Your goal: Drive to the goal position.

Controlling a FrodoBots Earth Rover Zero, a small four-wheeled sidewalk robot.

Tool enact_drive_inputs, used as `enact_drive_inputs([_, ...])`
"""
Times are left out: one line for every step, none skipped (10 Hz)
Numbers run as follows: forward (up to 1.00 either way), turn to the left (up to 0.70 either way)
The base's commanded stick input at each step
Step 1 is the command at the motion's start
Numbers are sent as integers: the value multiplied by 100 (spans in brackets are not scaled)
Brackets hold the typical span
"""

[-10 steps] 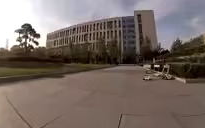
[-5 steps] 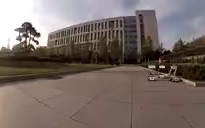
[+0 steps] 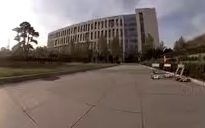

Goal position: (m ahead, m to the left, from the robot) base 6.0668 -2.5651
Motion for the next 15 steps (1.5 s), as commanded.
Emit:
enact_drive_inputs([70, 0])
enact_drive_inputs([70, 0])
enact_drive_inputs([70, 0])
enact_drive_inputs([70, 0])
enact_drive_inputs([70, 0])
enact_drive_inputs([70, -14])
enact_drive_inputs([70, -14])
enact_drive_inputs([70, -14])
enact_drive_inputs([70, -14])
enact_drive_inputs([70, -14])
enact_drive_inputs([70, -14])
enact_drive_inputs([70, -14])
enact_drive_inputs([70, -14])
enact_drive_inputs([70, -14])
enact_drive_inputs([70, -14])
